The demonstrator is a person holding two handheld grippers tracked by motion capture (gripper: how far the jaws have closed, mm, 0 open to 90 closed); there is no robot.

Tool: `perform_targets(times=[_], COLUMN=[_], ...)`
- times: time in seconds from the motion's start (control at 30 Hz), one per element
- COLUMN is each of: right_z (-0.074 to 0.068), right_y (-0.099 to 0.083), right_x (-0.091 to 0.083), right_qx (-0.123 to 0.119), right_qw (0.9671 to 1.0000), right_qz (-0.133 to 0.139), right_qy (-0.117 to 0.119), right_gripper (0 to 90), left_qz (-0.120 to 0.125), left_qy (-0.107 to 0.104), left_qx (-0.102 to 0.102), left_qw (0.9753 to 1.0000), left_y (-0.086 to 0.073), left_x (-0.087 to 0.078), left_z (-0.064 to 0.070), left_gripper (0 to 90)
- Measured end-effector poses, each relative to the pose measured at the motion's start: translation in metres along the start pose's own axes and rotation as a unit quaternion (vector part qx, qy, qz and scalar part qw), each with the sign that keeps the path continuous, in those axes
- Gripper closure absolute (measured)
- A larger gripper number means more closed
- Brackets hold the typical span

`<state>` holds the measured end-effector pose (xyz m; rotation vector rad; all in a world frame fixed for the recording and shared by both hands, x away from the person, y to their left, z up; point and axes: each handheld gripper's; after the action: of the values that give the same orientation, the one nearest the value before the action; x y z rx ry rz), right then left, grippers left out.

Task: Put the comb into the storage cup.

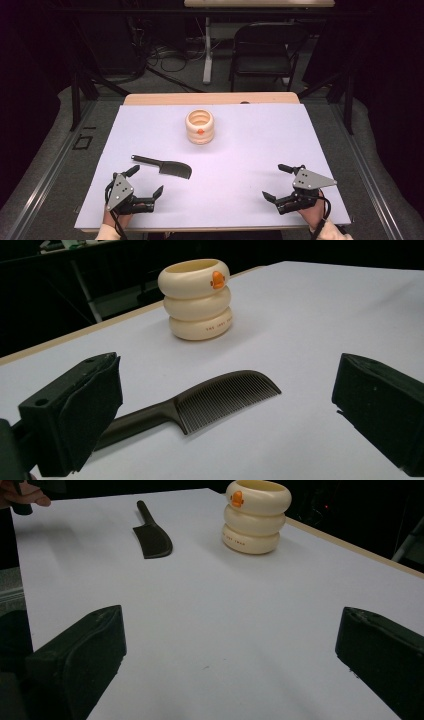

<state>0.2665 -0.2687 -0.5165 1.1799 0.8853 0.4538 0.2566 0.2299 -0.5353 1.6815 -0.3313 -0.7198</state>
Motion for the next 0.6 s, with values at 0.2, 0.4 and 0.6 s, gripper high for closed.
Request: perform_targets(times=[0.2, 0.4, 0.6], right_z=[-0.0004, -0.0015, -0.0014], right_y=[0.0001, 0.0002, 0.0001], right_x=[0.0003, 0.0021, 0.0022], right_qx=[0.001, -0.004, -0.003], right_qw=[1.0000, 1.0000, 1.0000], right_qz=[-0.001, -0.005, -0.005], right_qy=[-0.002, -0.001, -0.002], right_gripper=[0.0, 0.0, 0.0], left_qz=[-0.003, -0.001, -0.005], left_qy=[0.005, 0.012, 0.021], left_qx=[-0.002, -0.005, 0.000], left_qw=[1.0000, 0.9999, 0.9998], left_y=[0.0007, 0.0023, 0.0052], left_x=[0.0017, 0.0045, 0.0086], left_z=[-0.0017, -0.0044, -0.0088], left_gripper=[0.0, 0.1, 0.0])
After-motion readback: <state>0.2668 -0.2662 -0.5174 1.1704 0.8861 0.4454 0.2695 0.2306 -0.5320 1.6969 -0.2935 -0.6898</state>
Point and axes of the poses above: each handheld gripper's, and its own axes: x roughly forward along the jaws, y roughly out of its top, z roughly to its right, and after that the axes turned 2 degrees about -x, right-handed
